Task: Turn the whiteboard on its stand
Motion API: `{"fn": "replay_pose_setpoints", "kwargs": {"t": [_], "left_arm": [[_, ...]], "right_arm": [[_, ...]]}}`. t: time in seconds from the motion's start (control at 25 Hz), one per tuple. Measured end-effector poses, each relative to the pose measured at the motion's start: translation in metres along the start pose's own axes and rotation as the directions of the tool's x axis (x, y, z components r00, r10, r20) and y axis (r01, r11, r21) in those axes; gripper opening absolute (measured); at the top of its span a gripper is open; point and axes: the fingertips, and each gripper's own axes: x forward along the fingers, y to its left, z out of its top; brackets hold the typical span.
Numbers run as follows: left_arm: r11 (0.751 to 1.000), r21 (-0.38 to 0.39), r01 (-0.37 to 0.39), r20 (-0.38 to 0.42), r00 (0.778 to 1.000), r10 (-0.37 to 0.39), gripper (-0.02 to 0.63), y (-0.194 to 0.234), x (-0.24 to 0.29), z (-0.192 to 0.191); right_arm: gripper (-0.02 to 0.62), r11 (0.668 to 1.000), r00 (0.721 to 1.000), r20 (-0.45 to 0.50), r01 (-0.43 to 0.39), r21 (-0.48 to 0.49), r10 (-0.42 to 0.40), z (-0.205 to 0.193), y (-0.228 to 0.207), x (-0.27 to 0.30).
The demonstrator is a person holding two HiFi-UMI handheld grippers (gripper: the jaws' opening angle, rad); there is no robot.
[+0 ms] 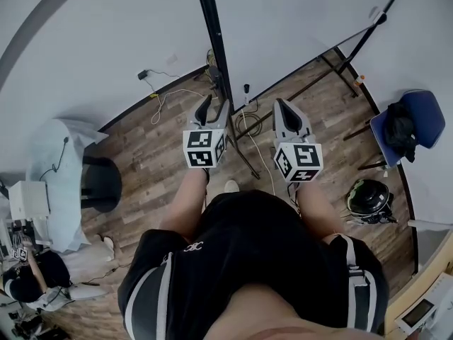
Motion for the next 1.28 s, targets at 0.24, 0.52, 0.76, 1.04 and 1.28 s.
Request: {"fn": "replay_pose_setpoints", "kwargs": {"t": [0.24,0.52,0.76,1.04,1.28], "left_arm": [[0.999,-0.012,0.030,-0.009,1.000,-0.030,0.166,0.006,0.016,-0.006],[0.999,-0.011,0.049,-0.018,0.999,-0.049,0.166,0.005,0.030,-0.007],[0.998,-0.011,0.063,-0.017,0.998,-0.063,0.166,0.005,0.035,-0.005],[0.999,-0.019,0.050,-0.012,0.999,-0.050,0.166,0.006,0.042,-0.005],[0.998,0.014,0.057,-0.008,0.998,-0.057,0.170,0.006,0.052,-0.007]], "right_arm": [[0.006,1.000,1.000,-0.011,0.021,0.005,-0.021,-0.003,-0.006,0.006],[0.006,0.999,0.999,-0.013,0.042,-0.019,-0.042,-0.004,-0.011,0.008],[0.006,0.998,0.998,-0.016,0.064,-0.017,-0.065,-0.005,-0.012,0.004],[0.006,0.995,0.995,-0.018,0.102,-0.013,-0.102,-0.007,-0.021,-0.007],[0.006,0.993,0.993,-0.014,0.118,-0.005,-0.118,-0.006,-0.021,-0.018]]}}
